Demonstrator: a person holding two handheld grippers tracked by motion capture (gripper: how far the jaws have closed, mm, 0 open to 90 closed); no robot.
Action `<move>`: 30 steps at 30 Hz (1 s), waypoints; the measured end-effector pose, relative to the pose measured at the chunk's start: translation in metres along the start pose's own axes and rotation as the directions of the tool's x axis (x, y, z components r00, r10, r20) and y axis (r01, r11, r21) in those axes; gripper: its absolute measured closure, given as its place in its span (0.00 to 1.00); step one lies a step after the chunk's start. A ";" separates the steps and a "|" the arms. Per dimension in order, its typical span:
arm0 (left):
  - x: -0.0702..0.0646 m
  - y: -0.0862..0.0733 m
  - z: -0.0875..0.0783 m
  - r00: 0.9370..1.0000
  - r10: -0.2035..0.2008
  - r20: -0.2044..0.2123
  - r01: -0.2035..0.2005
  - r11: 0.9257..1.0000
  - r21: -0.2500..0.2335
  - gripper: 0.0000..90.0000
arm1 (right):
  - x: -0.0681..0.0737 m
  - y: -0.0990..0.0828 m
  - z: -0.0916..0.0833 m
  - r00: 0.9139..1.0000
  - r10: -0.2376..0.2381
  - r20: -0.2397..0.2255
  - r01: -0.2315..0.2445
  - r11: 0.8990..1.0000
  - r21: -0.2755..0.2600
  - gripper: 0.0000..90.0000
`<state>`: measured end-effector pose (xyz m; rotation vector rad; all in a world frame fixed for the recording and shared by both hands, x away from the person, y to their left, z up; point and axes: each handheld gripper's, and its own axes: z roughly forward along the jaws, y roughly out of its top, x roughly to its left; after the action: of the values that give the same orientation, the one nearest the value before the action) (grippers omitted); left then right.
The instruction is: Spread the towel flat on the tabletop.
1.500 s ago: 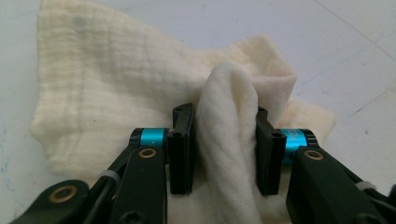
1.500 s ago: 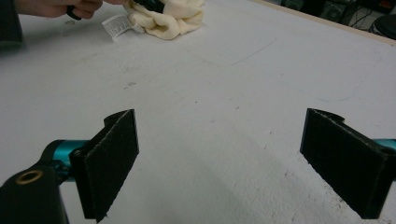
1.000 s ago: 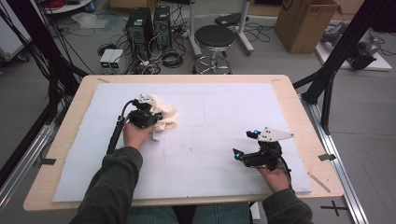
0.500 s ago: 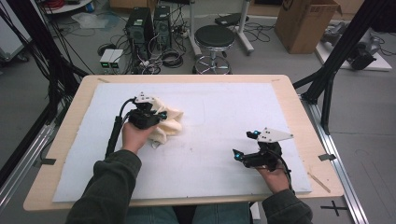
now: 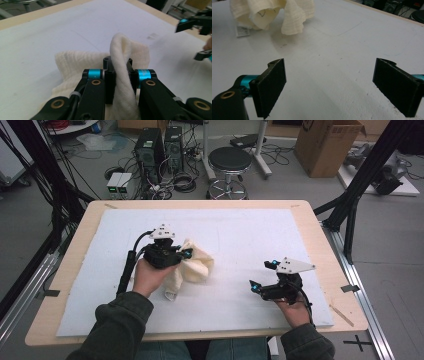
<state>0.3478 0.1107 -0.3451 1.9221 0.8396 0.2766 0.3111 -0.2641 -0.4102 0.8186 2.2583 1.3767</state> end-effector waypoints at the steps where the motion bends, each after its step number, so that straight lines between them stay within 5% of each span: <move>1: -0.005 0.001 0.001 1.000 -0.006 0.017 0.006 1.000 -0.007 0.91 | 0.001 0.000 0.000 1.000 0.000 0.000 0.000 1.000 -0.002 0.12; 9: -0.019 -0.001 0.027 0.998 0.004 0.060 -0.005 1.000 0.011 0.91 | 0.001 0.001 -0.001 1.000 -0.003 0.002 0.003 1.000 -0.009 0.12; 15: -0.007 -0.015 0.064 0.999 0.005 0.039 -0.006 0.999 0.033 0.90 | 0.001 0.000 0.001 1.000 -0.005 -0.005 0.005 1.000 0.004 0.12; 17: 0.003 -0.022 0.080 1.000 0.004 0.001 -0.004 0.998 0.063 0.89 | 0.002 0.000 0.002 1.000 -0.008 -0.003 0.008 1.000 0.007 0.12; 22: 0.016 -0.030 0.096 0.999 -0.001 -0.037 0.005 0.993 0.114 0.89 | 0.002 0.000 0.003 1.000 -0.014 -0.006 0.014 1.000 0.010 0.12; 26: 0.023 -0.035 0.101 0.999 -0.006 -0.033 0.011 0.990 0.144 0.82 | 0.002 0.000 0.005 1.000 -0.016 -0.013 0.017 1.000 0.020 0.12; 30: 0.023 -0.032 0.098 1.000 -0.025 -0.017 0.027 0.992 0.126 0.59 | 0.003 0.000 0.007 1.000 -0.012 -0.022 0.013 1.000 0.025 0.12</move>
<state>0.4011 0.0662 -0.4247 2.0268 0.9103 0.2281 0.3127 -0.2580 -0.4136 0.8001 2.2975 1.3604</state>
